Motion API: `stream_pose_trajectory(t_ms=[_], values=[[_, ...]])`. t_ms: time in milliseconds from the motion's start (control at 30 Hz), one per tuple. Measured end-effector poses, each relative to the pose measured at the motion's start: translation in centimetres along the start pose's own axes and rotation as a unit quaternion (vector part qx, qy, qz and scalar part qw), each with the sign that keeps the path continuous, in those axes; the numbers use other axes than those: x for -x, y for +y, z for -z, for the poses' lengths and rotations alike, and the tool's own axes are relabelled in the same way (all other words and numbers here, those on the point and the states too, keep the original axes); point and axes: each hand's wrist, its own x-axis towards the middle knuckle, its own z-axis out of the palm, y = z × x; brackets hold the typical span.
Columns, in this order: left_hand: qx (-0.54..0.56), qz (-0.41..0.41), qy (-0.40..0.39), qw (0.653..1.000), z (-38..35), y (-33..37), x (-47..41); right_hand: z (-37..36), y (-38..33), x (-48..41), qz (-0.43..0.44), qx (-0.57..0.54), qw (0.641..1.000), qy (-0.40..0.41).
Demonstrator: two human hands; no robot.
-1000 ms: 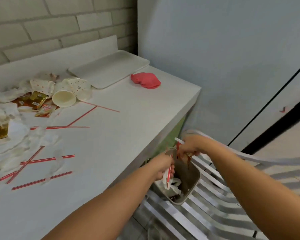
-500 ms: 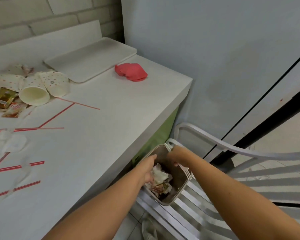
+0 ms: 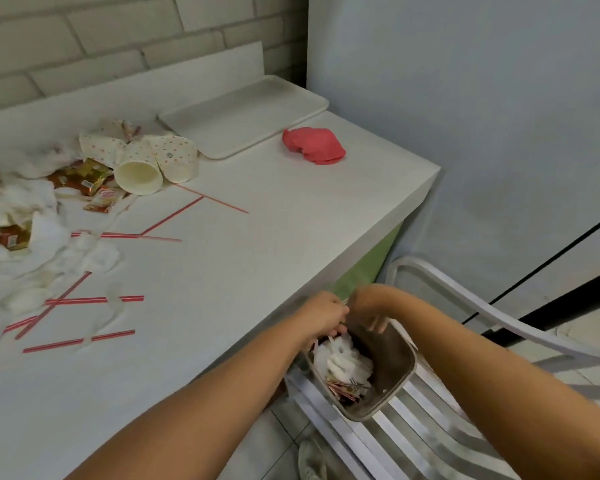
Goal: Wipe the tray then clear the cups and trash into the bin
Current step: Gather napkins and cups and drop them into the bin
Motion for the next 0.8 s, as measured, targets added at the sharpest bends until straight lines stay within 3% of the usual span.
stream_pose_trajectory(t_ms=[167,367,600,733,800], values=[[-0.046,-0.099,0.038,0.993,3.8,2.3,3.7,3.3,-4.8,3.3,0.020,0.164,0.985,-0.056],[-0.135,-0.195,0.225,0.945,10.7,2.4,9.4,3.7,-13.0,10.0,0.176,0.267,0.947,0.037],[-0.146,-0.131,0.344,0.918,19.2,-4.8,16.3,-3.3,-22.9,11.5,0.353,0.257,0.894,0.103],[-0.197,-0.042,0.364,0.909,22.8,-9.5,19.9,-7.3,-27.2,11.2,0.397,0.288,0.861,0.134],[-0.192,0.001,0.385,0.903,24.3,-11.9,21.7,-9.0,-28.5,10.6,0.380,0.320,0.856,0.141]])
